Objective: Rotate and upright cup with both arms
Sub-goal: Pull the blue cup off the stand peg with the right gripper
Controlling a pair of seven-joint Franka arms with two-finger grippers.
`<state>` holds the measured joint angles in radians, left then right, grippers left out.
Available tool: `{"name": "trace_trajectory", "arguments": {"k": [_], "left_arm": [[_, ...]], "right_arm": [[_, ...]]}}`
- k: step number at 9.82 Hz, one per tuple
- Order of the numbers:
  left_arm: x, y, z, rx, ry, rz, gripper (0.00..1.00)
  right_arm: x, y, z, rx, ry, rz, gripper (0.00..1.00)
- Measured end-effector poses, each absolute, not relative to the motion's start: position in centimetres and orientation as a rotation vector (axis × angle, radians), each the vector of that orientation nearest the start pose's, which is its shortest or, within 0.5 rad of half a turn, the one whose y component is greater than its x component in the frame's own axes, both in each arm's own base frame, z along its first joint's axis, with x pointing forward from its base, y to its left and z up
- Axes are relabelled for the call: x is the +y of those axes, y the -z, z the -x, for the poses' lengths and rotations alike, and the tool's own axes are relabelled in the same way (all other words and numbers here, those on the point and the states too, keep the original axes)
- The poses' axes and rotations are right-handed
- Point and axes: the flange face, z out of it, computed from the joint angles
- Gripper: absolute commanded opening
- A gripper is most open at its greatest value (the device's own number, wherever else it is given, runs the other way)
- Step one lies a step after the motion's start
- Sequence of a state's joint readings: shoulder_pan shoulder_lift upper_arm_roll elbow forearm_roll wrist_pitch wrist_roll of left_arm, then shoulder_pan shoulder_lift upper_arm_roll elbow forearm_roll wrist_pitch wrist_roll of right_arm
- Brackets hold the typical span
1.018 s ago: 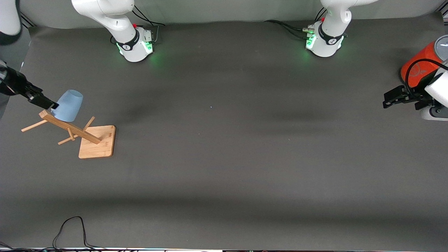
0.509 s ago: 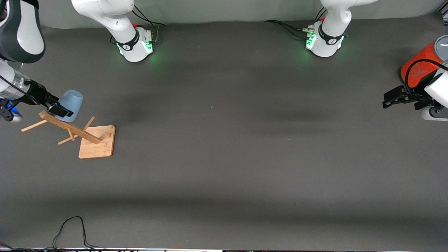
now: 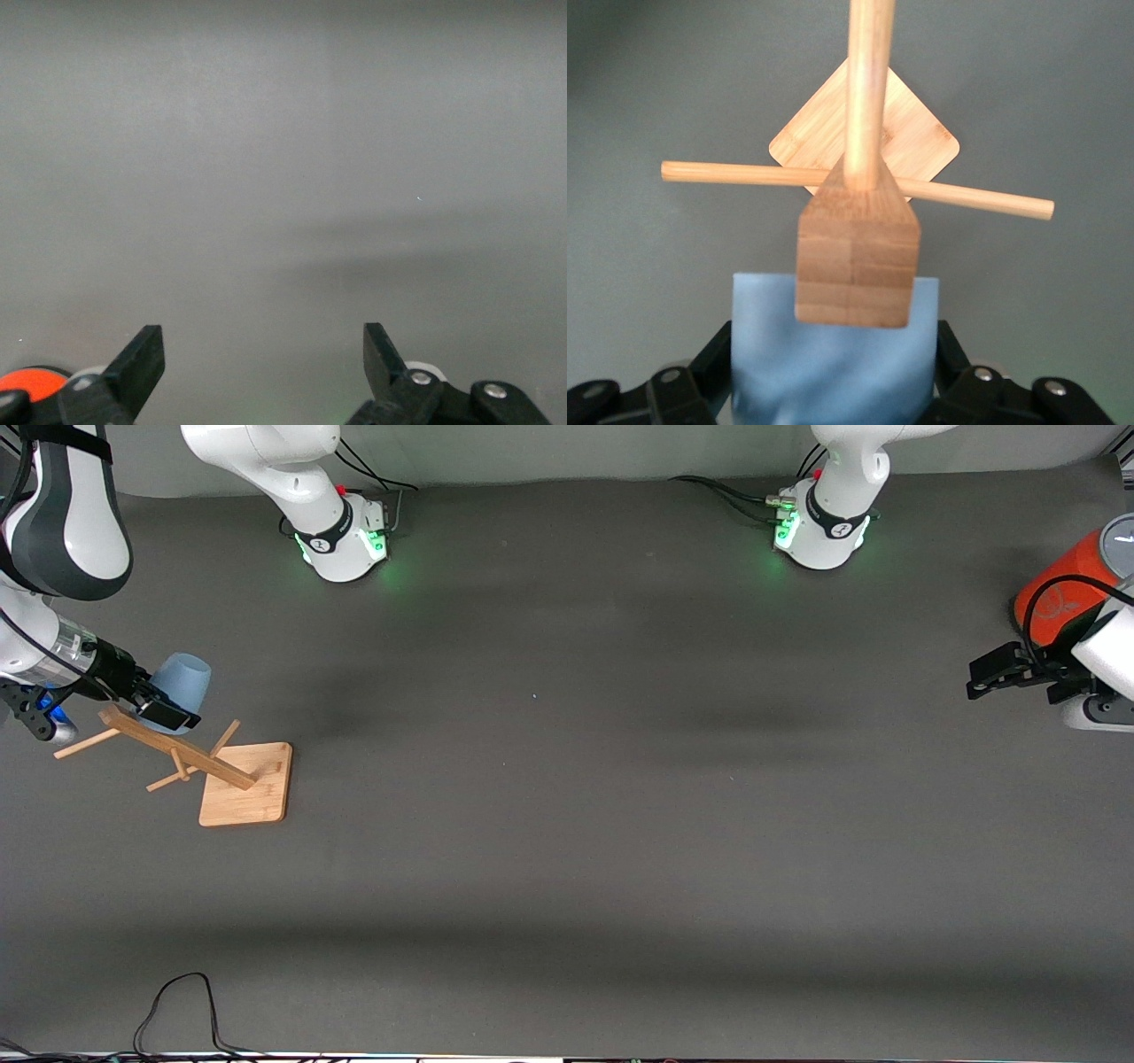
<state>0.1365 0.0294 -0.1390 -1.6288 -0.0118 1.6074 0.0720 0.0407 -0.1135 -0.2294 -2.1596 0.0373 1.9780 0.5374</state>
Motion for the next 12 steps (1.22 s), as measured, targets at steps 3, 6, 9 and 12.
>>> {"name": "trace_trajectory", "arguments": {"k": [3,6,9,12], "left_arm": [[-0.2,-58.4,-56.4,0.117,-0.079,3.157,1.00],[-0.2,-58.4,-56.4,0.117,-0.079,3.157,1.00],[-0.2,-58.4,-56.4,0.117,-0.079,3.157,1.00],[-0.2,-58.4,-56.4,0.117,-0.079,3.157,1.00]], "right_arm": [[-9.5,-44.0,-49.7,1.119,-0.122,2.883,0.60],[-9.4,-44.9,-49.3,1.115,-0.135,2.880,0.60],[-6.9,-48.8,-47.6,1.111,-0.154,2.867,0.59],[-0.9,-53.5,-45.5,1.199,-0.188,2.833,0.59]]}}
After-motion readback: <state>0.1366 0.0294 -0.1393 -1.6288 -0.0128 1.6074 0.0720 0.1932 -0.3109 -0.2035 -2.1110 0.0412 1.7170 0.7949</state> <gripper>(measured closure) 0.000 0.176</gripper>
